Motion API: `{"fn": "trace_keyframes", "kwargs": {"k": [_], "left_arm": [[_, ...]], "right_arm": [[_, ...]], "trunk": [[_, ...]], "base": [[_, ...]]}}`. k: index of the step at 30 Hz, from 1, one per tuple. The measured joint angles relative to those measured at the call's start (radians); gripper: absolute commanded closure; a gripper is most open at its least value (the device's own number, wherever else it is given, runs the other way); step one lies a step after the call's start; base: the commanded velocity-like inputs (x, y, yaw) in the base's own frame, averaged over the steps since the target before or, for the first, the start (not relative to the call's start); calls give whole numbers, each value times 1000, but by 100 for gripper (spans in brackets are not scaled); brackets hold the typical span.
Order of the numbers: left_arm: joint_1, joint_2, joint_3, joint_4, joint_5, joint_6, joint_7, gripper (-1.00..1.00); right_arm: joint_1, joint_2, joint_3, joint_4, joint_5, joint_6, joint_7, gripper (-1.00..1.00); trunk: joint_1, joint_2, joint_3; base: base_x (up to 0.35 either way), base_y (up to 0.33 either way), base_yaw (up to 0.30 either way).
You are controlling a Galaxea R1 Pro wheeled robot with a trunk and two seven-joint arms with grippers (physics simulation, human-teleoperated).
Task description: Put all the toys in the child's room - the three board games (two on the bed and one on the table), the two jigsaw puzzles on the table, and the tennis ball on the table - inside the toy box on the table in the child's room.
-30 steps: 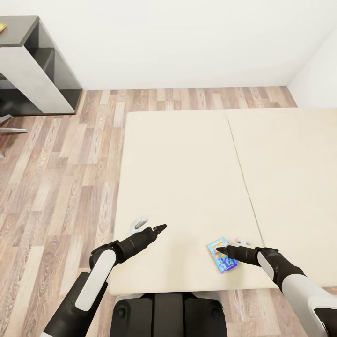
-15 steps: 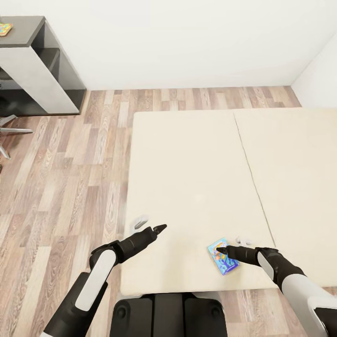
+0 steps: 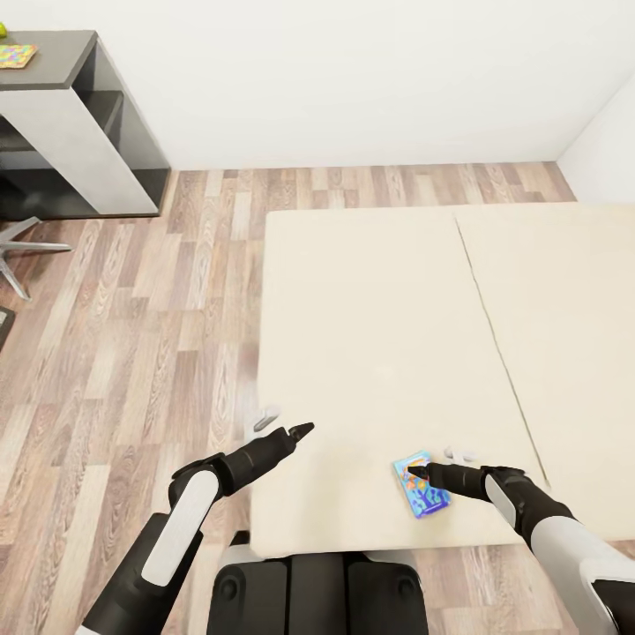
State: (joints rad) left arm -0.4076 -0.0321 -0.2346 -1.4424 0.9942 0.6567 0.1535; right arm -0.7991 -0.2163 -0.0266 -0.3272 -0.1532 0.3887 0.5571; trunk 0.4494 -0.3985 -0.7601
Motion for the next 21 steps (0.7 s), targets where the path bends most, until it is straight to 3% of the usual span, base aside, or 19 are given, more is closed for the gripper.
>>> {"fn": "trace_keyframes", "kwargs": {"k": [21], "left_arm": [[0, 0, 0, 0, 0, 0, 0, -100]], "right_arm": [[0, 0, 0, 0, 0, 0, 1, -100]], "trunk": [[0, 0, 0]], "base": [[0, 173, 0]]}}
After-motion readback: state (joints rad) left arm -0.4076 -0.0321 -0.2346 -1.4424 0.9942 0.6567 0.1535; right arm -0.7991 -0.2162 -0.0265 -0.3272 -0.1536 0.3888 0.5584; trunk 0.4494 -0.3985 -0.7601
